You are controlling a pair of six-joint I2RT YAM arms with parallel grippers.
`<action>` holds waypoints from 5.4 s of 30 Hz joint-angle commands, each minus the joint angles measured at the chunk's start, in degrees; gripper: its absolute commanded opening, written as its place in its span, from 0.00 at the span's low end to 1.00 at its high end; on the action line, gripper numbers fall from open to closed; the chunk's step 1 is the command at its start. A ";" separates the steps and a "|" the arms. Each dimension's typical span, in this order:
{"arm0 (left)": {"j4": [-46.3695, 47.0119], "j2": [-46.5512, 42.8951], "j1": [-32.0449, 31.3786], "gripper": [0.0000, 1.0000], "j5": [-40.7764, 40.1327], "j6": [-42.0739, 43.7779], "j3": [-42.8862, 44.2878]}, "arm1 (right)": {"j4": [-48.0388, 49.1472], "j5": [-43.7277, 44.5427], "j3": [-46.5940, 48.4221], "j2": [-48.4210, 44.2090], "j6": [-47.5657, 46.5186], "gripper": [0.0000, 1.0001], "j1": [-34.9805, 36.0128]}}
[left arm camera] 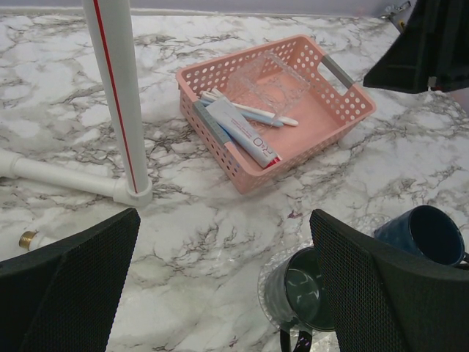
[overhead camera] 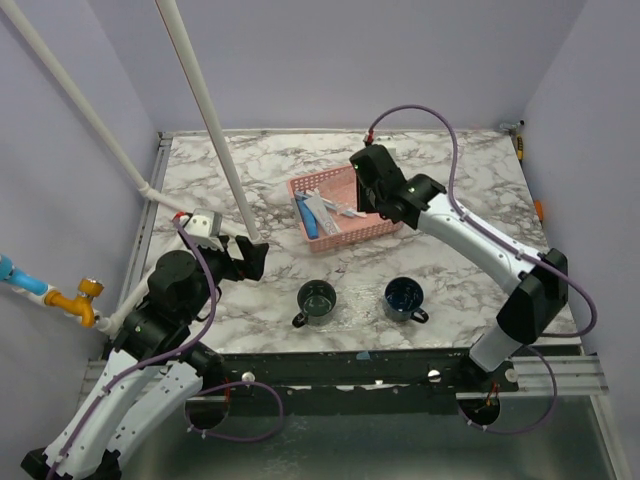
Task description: Prepare toiletry sets of a toothbrush and toothpaste on the tray
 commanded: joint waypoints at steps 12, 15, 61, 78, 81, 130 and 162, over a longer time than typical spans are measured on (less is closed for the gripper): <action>0.70 0.61 0.10 0.99 0.18 0.67 0.28 | 6.91 -18.43 14.61 16.39 -19.63 0.50 -8.07; 0.71 0.73 0.14 0.99 -0.04 0.76 0.28 | 6.87 -20.78 15.63 18.18 -20.68 0.51 -9.13; 0.68 -0.21 0.23 0.99 -1.18 1.38 0.28 | 2.69 -20.89 25.39 35.72 -22.40 0.38 -9.77; 0.65 -0.07 0.17 0.99 -1.01 1.29 0.28 | 2.78 -21.69 24.71 36.75 -22.51 0.29 -9.79; 0.64 -0.02 0.18 0.99 -1.05 1.29 0.26 | 2.52 -21.93 24.88 37.00 -22.36 0.23 -9.84; 0.73 1.01 0.17 0.99 0.04 1.03 0.45 | 7.35 2.14 17.01 22.91 -25.49 0.00 -5.87; 0.72 1.11 0.18 0.99 0.25 0.94 0.46 | -0.83 5.42 10.92 4.21 -9.73 0.01 -0.02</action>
